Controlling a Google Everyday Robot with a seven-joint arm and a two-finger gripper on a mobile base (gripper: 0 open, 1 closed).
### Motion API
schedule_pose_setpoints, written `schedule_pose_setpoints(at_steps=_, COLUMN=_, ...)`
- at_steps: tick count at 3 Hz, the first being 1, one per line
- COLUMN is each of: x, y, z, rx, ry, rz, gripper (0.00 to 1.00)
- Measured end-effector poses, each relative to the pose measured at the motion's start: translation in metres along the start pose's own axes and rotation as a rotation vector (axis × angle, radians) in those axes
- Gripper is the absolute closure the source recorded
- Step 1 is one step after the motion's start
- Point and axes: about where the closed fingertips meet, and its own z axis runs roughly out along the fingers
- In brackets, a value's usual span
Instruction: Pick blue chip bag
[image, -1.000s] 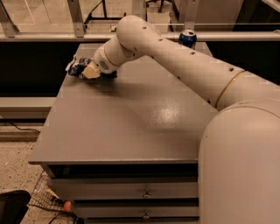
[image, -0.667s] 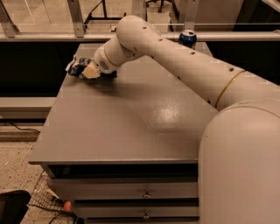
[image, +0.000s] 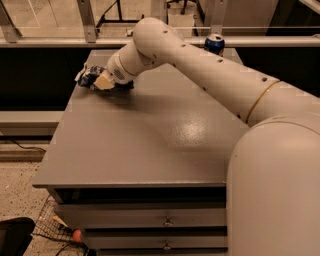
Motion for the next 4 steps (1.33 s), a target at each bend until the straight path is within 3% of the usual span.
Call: schedule_pose_setpoints(at_steps=4, x=-0.0002, y=0.0001, z=0.0000, rx=0.000, ry=0.000, rz=0.000, gripper=1.00)
